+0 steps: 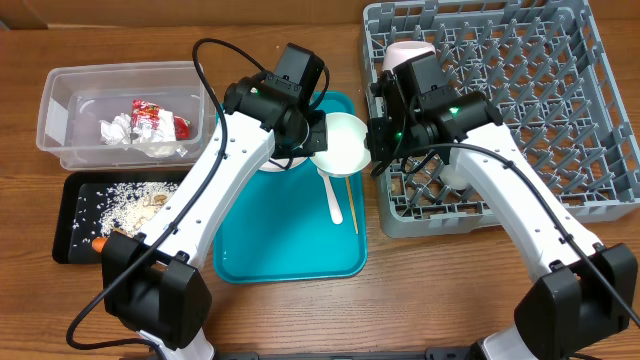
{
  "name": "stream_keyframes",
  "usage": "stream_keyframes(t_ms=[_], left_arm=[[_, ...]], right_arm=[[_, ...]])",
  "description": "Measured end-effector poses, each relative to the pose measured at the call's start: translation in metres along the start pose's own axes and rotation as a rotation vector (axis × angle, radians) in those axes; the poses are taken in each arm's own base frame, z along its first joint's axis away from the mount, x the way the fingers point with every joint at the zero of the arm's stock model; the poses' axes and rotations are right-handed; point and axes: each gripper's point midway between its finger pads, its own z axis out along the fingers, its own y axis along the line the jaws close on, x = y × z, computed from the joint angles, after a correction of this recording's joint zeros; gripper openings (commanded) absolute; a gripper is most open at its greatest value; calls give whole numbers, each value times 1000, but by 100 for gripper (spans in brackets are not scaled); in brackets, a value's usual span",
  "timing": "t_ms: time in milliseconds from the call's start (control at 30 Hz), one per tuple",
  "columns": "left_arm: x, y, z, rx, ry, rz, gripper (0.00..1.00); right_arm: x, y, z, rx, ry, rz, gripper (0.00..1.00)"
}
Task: Sort waste into correct bins and load items into the dishwasher
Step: 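Grasp the white bowl with right gripper and release left gripper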
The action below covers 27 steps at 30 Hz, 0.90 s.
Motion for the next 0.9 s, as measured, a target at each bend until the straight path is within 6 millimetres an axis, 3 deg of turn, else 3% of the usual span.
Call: stream_keyframes(t_ms=[133,233,500,900], left_arm=[[0,-1,0,5,3,0,4],[1,-3,0,17,8,0,10],[3,-17,-1,96,25,31,45],[-4,-16,-8,144,26,22,48]], right_arm=[[-1,-5,2,28,-4,15,4],[-2,-7,3,38,-8,21,4],[-2,-5,3,26,-6,20,4],[-3,-7,3,40,-10,25,4]])
